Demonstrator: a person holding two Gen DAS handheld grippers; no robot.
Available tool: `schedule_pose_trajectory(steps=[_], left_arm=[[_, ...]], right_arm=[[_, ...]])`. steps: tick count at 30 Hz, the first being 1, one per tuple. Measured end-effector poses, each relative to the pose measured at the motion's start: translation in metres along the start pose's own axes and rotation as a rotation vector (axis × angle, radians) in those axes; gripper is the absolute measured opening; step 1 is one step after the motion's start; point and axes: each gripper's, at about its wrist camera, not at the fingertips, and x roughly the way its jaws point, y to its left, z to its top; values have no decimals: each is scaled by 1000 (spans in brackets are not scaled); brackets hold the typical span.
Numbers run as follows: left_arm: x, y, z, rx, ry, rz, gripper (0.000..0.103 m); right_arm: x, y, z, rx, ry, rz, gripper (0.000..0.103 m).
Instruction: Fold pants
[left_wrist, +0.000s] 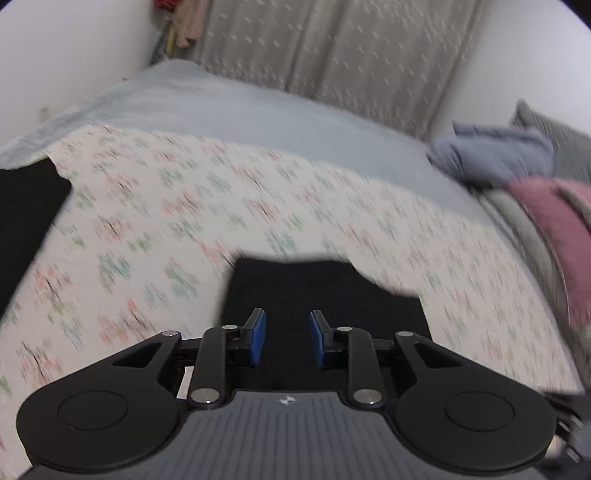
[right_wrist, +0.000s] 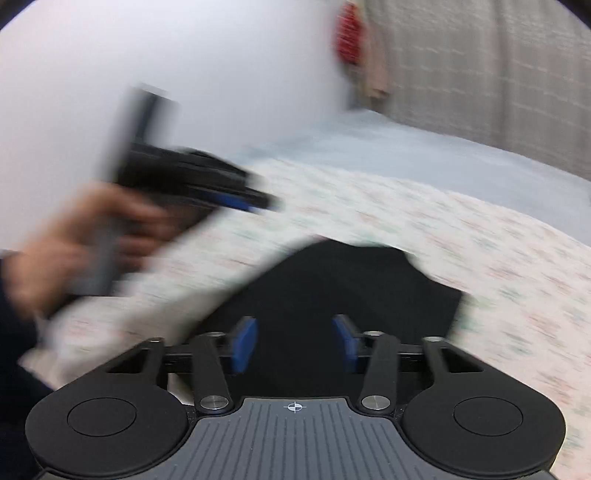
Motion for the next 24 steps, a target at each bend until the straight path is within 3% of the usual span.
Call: schedule_pose_trajectory(steps=[4,6,10,14,18,22,24], left_arm=[[16,-8,-26,10,60,11,39],[30,2,-36,-14,90,30,38],[38,20,-43,-50,101,21,25],[33,30,-45,-87,102,-23,25],[29,32,-44,-88,98,-35,25],[35,34,-45,-111,105,-42,25],[36,33,-46,-112,105,-42,25]], right_arm=[[27,-26,-30,86,47,-51,29],[33,-29,-28,99,55,-60,29],[35,-23,-24,57,11,-28,29],[70,-33,-38,73,130,-33,27],[71,-42,-32,117,115,-27,27],[67,-58,-26,176,35,-32,29],[77,-70,-28,206,44,-50,29]])
